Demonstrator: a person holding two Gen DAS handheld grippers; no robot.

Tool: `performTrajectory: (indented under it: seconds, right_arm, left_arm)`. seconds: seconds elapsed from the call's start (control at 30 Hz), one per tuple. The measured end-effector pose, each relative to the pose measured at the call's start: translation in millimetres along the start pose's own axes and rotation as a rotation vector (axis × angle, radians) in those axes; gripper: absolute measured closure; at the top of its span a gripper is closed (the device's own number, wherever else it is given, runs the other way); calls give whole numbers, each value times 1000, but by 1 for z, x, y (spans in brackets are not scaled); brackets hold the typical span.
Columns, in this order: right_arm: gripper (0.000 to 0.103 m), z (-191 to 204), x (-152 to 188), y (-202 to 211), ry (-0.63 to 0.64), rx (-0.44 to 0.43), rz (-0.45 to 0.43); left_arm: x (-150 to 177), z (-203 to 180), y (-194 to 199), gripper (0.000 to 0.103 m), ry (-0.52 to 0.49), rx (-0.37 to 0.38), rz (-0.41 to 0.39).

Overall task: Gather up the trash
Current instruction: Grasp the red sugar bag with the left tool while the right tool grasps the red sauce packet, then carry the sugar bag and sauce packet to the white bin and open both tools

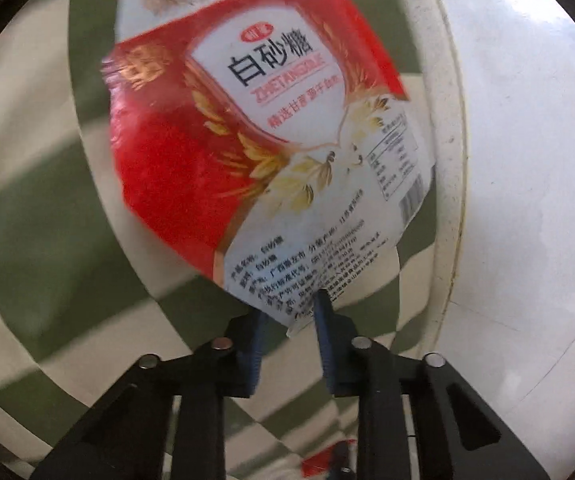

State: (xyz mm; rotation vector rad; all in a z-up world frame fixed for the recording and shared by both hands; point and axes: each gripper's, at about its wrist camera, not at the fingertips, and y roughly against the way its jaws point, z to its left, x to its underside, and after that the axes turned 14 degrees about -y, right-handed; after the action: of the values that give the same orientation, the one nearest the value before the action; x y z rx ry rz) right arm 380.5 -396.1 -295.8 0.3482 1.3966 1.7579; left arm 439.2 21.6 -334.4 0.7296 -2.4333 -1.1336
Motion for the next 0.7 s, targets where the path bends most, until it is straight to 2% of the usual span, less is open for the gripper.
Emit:
performTrajectory:
  seconds: [0.13, 0.23, 0.37, 0.57, 0.7]
  right_arm:
    - [85, 7, 5, 1, 14, -10, 6]
    - [85, 17, 13, 4, 42, -28, 8]
    - [85, 37, 32, 10, 114, -53, 21]
    - [85, 79, 84, 18, 275, -102, 89]
    - [86, 110, 133, 31, 406, -145, 143]
  left_arm:
    - [2, -8, 29, 96, -143, -68, -62]
    - [14, -13, 61, 97, -309, -180, -137]
    - [26, -6, 101, 98, -442, -302, -227]
    - [59, 26, 166, 98, -571, -403, -300]
    - [84, 63, 216, 99, -567, -424, -348]
